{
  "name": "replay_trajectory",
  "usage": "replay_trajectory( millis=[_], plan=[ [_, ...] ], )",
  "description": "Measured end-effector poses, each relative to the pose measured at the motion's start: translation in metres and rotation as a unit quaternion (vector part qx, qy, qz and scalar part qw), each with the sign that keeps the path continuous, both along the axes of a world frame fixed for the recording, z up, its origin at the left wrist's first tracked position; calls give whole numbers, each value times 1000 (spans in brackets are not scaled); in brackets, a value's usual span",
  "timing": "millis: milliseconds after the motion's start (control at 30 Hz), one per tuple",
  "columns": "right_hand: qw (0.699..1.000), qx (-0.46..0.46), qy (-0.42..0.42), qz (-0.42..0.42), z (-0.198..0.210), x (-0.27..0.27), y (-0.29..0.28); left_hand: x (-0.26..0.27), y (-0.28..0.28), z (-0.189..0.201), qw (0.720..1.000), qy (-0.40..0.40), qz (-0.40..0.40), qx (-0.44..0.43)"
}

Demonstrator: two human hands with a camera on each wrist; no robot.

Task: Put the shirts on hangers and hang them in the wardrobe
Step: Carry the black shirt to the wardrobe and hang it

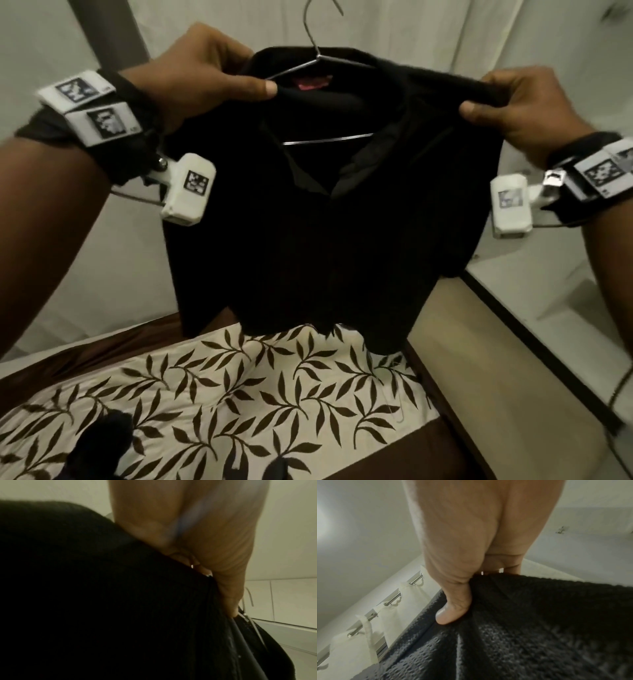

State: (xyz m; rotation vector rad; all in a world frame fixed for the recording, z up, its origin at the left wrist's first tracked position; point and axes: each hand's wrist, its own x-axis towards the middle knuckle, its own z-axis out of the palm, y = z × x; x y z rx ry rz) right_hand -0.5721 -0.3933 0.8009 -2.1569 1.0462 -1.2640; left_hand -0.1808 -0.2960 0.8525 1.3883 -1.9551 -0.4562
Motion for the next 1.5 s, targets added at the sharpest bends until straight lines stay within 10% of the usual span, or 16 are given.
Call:
replay_trajectory(
  millis=[233,567,767,933,1233,1333,1500],
  plan=[
    [994,96,-35,-50,-65,-130,0,-122,-9,-37,943,158,-188,226],
    [937,89,49,-334,-134,-336,-13,-419,-57,-131,859,365,-139,330],
    [954,206,-84,-201,-136,-368,89,-584,-80,-182,795,473,-60,374],
    [933,310,-43,-177,-155,-397,124,-679,-81,-215,789,444,-101,413],
    [852,163,218,-447,-192,-447,132,-763,-75,-217,809,402,-187,385],
    [843,8,200,-499,-178,-458,124,-777,-86,-203,799,406,-226,382],
    [840,12,119,-529,-153,-504,96,-803,-122,-178,806,382,-307,331]
  ],
)
